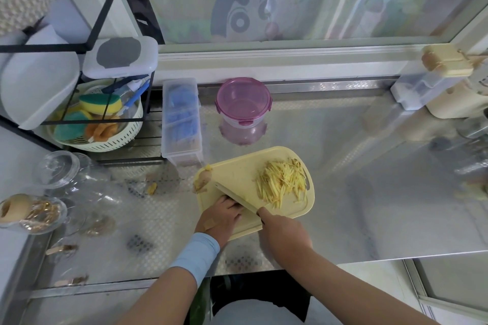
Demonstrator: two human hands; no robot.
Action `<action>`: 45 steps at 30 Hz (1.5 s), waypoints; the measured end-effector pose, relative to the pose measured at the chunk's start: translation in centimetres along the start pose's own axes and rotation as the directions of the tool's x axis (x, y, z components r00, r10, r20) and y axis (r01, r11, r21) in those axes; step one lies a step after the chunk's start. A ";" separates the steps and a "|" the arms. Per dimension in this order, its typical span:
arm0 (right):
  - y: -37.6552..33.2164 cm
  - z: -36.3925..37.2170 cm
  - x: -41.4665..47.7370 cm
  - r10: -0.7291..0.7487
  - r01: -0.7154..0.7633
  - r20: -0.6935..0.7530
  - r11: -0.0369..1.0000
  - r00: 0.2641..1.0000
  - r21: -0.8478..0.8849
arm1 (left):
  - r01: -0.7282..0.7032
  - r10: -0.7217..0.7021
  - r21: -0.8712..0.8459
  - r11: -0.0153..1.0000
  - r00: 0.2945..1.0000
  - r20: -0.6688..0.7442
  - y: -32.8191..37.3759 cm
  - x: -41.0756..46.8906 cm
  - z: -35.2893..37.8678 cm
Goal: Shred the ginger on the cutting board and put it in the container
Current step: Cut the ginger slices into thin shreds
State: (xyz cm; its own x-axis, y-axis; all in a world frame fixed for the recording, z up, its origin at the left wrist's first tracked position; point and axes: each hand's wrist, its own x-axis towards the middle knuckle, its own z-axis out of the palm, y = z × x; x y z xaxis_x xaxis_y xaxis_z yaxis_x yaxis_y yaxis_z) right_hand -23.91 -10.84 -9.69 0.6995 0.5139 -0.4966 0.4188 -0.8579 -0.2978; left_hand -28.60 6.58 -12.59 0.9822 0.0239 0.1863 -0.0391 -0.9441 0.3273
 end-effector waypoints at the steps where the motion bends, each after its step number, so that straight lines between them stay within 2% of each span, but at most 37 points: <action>1: 0.2 0.1 -0.2 0.006 -0.006 -0.003 1.000 1.000 0.010 | -0.009 0.009 -0.007 1.000 1.000 0.006 -0.1 -0.1 0.1; 10: -0.7 -0.5 1.0 -0.005 0.005 0.028 1.000 1.000 -0.020 | 0.039 -0.041 -0.091 0.995 0.999 -0.022 -0.3 -0.6 0.3; 13: -1.1 -0.4 1.4 -0.009 0.010 0.035 1.000 0.999 -0.020 | 0.078 -0.076 -0.127 0.989 0.997 0.020 -0.2 -0.9 0.3; 20: -0.5 -0.8 -0.6 0.018 -0.018 0.033 1.000 0.999 0.024 | 0.052 -0.052 -0.032 0.998 0.999 -0.008 -0.1 -0.6 0.4; 31: -1.6 -0.7 1.3 -0.010 0.010 0.045 1.000 0.999 0.000 | 0.143 -0.142 -0.163 0.976 0.990 0.016 -0.9 -1.5 1.3; 38: -0.2 -1.0 -0.6 -0.004 0.003 0.021 0.999 1.000 0.042 | 0.092 -0.093 -0.095 0.991 0.996 -0.007 -0.6 -1.1 0.8; 45: -1.2 -0.6 1.1 -0.008 0.010 0.039 1.000 0.999 -0.029 | 0.140 -0.140 -0.175 0.975 0.990 0.008 -1.0 -1.4 1.3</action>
State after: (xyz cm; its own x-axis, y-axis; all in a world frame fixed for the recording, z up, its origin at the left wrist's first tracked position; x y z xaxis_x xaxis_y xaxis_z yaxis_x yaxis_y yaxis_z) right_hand -23.31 -9.26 -9.35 0.6726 0.5207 -0.5259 0.4422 -0.8526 -0.2785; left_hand -29.72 7.02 -14.42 0.9793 0.1538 0.1315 0.0669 -0.8594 0.5068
